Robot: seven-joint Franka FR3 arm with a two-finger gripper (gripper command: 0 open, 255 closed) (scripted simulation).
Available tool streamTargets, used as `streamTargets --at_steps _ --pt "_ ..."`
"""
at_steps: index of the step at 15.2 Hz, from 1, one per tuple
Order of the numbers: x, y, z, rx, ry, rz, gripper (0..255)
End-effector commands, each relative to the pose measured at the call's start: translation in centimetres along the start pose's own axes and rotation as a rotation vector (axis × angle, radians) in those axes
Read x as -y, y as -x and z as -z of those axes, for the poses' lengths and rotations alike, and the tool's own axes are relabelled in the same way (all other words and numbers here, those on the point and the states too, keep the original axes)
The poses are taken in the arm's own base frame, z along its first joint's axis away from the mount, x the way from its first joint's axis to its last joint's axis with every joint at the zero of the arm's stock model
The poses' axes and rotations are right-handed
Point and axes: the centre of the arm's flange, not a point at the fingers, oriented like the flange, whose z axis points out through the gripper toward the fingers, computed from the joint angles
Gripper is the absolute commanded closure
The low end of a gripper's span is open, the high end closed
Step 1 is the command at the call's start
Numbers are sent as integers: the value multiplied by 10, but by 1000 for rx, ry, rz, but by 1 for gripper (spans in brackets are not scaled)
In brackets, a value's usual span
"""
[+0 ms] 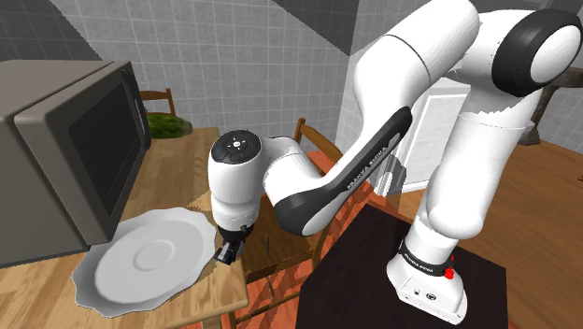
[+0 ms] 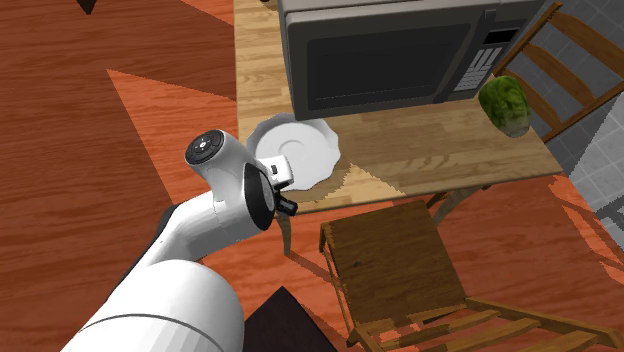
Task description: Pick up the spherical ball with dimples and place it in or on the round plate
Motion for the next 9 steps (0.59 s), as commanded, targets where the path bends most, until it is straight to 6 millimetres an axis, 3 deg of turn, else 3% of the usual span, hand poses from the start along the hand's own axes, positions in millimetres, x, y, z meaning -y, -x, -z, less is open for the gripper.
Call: streamTargets --at_steps 1,9 --pt "0 0 0 0 0 0 255" --pt "-8 -8 41 0 0 0 255"
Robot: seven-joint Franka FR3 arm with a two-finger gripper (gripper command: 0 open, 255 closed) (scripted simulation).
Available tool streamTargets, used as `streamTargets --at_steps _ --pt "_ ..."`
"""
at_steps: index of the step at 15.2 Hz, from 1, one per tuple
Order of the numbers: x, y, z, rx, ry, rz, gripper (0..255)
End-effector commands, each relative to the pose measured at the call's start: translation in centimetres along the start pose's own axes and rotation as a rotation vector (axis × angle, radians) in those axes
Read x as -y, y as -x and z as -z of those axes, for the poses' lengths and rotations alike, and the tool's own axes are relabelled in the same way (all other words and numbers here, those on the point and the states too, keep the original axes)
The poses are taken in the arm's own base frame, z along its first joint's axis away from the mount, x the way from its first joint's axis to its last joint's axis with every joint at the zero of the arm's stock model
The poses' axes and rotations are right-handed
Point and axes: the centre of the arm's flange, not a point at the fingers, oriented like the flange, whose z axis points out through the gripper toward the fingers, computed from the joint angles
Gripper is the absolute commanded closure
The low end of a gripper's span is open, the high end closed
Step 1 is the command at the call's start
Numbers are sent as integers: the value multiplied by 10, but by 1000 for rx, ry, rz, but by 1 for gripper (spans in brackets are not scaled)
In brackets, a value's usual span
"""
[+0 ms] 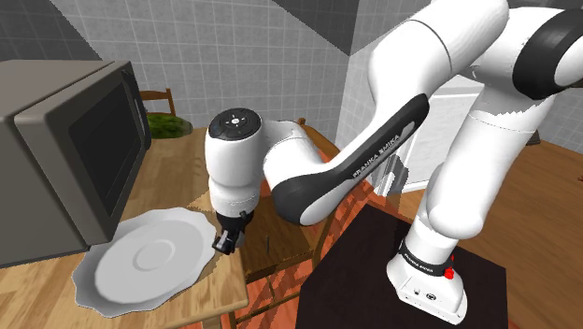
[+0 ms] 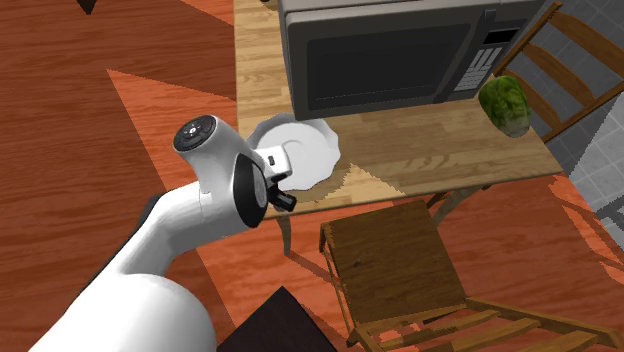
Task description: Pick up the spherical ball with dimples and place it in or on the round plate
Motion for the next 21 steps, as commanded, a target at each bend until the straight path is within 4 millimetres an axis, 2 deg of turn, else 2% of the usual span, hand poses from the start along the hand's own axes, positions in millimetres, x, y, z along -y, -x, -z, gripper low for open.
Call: streamTargets --at_steps 1,10,21 --pt "-3 -3 11 0 0 0 255" --pt "-12 -12 56 0 0 0 255" --pt "42 -146 42 0 0 0 255"
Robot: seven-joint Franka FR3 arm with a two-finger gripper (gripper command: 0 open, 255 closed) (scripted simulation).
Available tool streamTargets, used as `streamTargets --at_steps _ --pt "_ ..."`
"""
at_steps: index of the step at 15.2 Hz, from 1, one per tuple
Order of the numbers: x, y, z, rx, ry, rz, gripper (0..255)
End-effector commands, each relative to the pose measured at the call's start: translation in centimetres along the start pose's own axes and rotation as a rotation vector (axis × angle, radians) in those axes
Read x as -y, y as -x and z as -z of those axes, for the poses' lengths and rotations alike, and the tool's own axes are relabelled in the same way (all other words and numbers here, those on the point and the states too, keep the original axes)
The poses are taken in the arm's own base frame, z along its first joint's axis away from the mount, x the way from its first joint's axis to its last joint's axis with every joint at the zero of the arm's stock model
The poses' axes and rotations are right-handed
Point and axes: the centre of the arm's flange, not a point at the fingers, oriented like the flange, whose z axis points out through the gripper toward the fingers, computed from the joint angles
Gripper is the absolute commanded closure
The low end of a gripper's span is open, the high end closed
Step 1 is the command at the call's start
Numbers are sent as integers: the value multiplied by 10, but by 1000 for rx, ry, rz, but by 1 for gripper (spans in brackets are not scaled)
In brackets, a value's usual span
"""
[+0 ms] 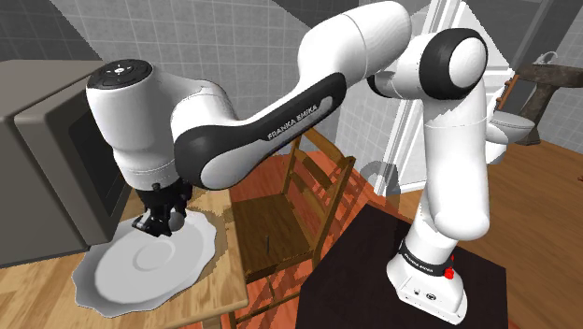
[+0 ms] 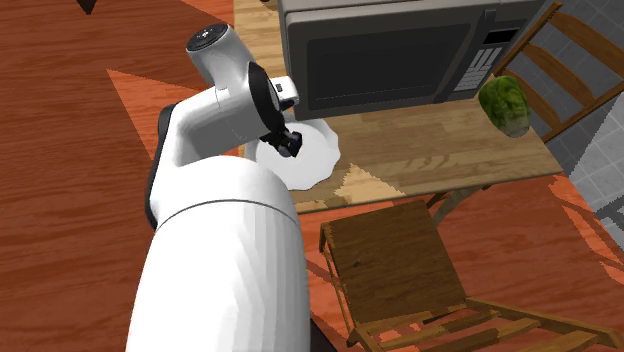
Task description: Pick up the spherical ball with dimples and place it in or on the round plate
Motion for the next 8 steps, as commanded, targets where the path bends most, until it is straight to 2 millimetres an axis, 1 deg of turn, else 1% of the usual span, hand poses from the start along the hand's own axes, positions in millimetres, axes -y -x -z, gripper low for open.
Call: streamTargets --at_steps 1,4,8 --pt "9 -27 -2 1 3 -2 255" --pt "24 -63 -6 1 3 -2 255" --pt "28 -59 -26 1 3 -2 255"
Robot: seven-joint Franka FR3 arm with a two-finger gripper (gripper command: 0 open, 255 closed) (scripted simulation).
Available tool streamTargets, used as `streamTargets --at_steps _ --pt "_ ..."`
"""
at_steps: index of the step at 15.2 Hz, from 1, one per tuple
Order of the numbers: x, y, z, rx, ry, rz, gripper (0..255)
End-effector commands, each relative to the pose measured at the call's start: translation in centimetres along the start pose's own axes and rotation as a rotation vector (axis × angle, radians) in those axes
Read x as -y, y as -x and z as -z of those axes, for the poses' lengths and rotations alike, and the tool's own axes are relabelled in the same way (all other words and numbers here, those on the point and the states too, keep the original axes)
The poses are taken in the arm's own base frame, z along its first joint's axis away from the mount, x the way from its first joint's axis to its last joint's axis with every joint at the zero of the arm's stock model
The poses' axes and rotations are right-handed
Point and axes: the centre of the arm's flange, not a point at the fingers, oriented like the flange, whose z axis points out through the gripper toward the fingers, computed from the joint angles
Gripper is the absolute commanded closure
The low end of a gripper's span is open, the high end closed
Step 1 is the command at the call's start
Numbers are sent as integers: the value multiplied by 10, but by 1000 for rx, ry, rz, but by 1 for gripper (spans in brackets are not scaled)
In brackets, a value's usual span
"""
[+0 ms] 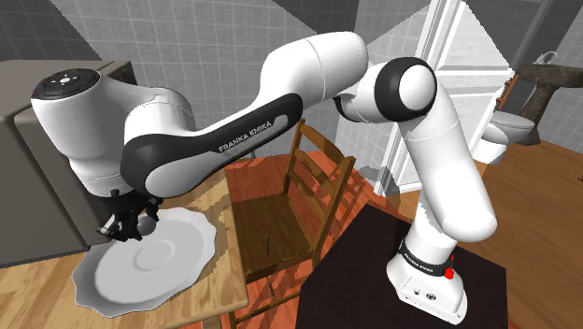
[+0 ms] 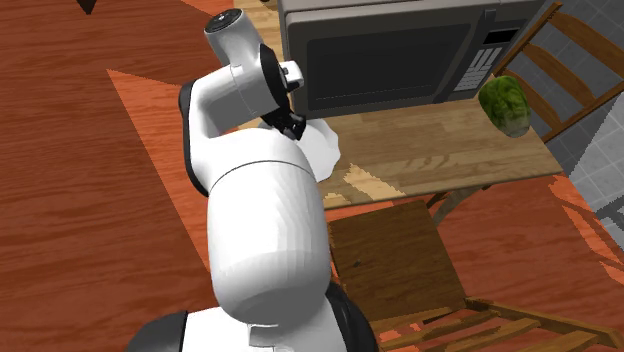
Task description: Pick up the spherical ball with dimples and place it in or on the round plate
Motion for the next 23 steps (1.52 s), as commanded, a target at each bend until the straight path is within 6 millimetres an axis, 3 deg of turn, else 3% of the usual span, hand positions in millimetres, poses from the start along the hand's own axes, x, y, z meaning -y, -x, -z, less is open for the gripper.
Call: streamTargets --at_steps 1,9,17,18,23 --pt "3 0 -11 0 0 0 255" --pt "12 8 -51 0 0 0 255" --pt "12 9 -53 0 0 0 255" --pt "12 9 -53 0 0 0 0" --pt "12 9 -53 0 0 0 0"
